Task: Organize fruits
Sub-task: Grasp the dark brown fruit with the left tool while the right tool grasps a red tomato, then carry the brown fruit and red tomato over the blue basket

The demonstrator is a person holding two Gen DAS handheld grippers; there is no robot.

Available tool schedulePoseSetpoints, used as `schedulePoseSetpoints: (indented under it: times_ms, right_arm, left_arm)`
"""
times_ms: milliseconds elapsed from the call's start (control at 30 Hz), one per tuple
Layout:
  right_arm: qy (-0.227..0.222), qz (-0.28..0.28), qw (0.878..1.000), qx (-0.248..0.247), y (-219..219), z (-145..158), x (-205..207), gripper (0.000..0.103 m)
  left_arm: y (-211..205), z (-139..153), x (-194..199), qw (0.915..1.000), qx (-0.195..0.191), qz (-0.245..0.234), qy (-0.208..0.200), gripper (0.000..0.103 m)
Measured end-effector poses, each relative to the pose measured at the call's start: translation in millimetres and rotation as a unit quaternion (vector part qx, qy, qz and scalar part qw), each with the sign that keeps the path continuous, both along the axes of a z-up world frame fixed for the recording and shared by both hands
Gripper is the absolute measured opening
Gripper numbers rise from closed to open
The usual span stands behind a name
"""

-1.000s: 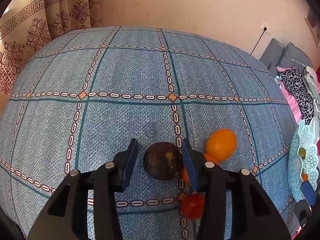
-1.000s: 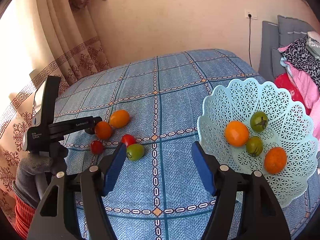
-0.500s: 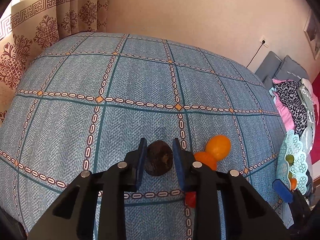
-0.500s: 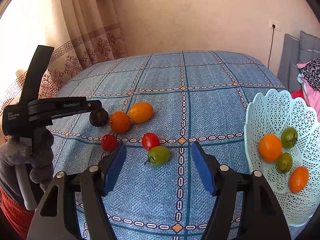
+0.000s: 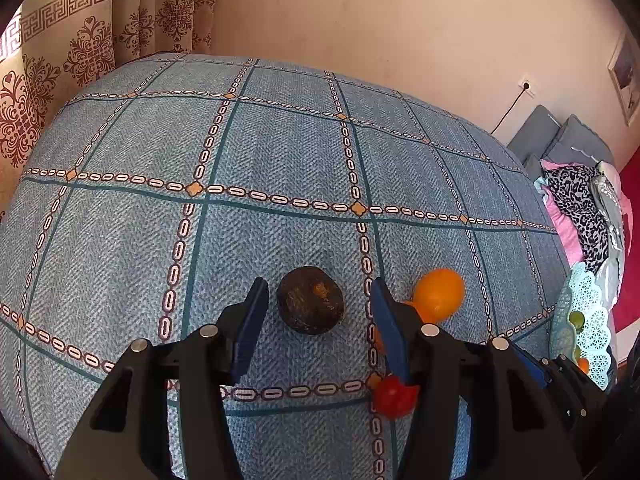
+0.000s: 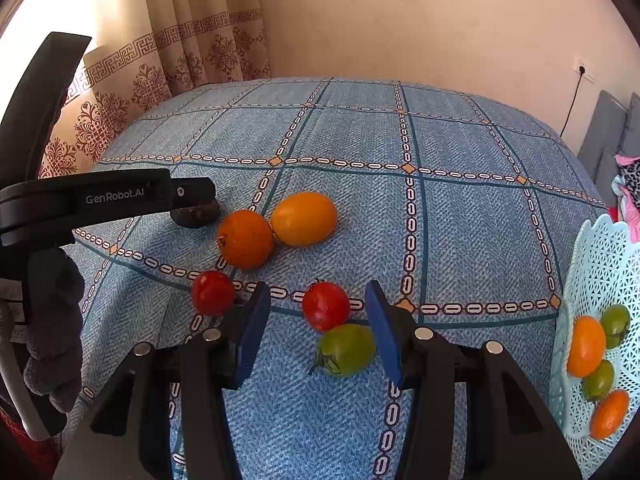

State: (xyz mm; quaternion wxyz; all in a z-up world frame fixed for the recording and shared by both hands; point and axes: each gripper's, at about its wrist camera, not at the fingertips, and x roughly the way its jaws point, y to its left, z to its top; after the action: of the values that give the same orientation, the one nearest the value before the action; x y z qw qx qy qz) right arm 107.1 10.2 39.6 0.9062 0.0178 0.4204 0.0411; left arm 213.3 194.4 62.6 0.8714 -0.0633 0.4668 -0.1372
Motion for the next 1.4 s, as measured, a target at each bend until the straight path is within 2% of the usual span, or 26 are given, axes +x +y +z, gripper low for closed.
schedulePoseSetpoints:
  times_ms: [167, 267, 300, 367, 533, 767, 1133, 1400]
  right_arm:
    - [0.019, 0.005, 1.0, 0.004, -2, -10, 11, 0.045]
    - [0.018, 0.002, 1.0, 0.0, -3, -11, 11, 0.04]
    - [0.017, 0.002, 1.0, -0.001, -2, -11, 13, 0.036]
    - [0.017, -0.001, 1.0, 0.006, -5, -10, 12, 0.034]
    - [0.012, -0.011, 1.0, 0.021, -11, -8, 5, 0.027]
    - [0.016, -0.015, 0.999, 0.03, -17, -9, 1, 0.027]
    - [0.027, 0.008, 0.999, -0.021, -6, -12, 9, 0.03]
    - [0.019, -0.008, 1.0, -0.001, -11, -9, -1, 0.026]
  left_arm:
    - [-2, -12, 7, 0.9998, -0.006, 0.0, 0.02, 0.055]
    - [-4, -15, 9, 0.9999, -0.003, 0.001, 0.016, 0.055]
    - [-5, -16, 9, 0.9999, 0.0, 0.001, 0.015, 0.053]
    - [-8, -17, 8, 0.9999, 0.008, 0.001, 0.012, 0.038]
    - [-8, -18, 6, 0.9999, 0.003, 0.0, 0.011, 0.038]
    - [-5, -5, -5, 0.9999, 0.003, 0.003, -0.01, 0.038]
    - [-6, -3, -7, 0.9999, 0.006, 0.002, -0.011, 0.038]
    - [-3, 1, -8, 0.9998, 0.0, 0.003, -0.017, 0.038]
